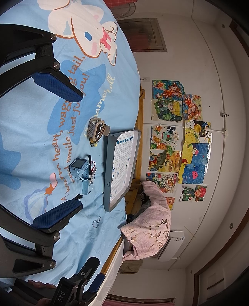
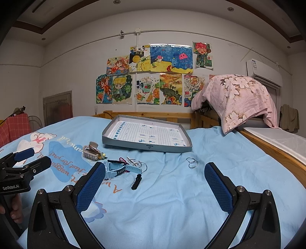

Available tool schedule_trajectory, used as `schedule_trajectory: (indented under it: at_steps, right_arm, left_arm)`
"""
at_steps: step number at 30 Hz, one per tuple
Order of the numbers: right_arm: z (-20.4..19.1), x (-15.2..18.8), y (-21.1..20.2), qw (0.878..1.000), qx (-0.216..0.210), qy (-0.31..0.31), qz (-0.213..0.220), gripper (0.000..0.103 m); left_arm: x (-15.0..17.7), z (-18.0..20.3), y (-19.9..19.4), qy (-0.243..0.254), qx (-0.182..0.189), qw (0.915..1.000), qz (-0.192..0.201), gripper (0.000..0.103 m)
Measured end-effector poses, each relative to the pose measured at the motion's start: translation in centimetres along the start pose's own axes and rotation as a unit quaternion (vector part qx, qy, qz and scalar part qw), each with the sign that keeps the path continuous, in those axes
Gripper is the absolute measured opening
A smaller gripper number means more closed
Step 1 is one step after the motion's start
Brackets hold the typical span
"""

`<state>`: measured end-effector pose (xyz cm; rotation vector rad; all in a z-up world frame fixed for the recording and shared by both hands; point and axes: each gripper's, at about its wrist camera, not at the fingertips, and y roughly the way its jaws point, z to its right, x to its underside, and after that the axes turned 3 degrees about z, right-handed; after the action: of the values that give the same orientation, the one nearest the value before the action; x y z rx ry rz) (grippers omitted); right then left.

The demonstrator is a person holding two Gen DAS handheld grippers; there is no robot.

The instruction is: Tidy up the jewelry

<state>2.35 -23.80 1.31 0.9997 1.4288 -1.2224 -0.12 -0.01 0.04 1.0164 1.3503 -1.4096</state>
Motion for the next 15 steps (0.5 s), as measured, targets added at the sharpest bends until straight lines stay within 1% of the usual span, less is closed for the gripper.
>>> schedule_trajectory:
  at_steps: [15]
  right_arm:
    - [-0.02, 0.12, 0.08, 1.000, 0.000, 0.002, -0.001, 0.102]
  left_arm:
    - [-0.01, -0.01, -0.01, 0.000, 0.000, 1.0000, 0.000, 0.103]
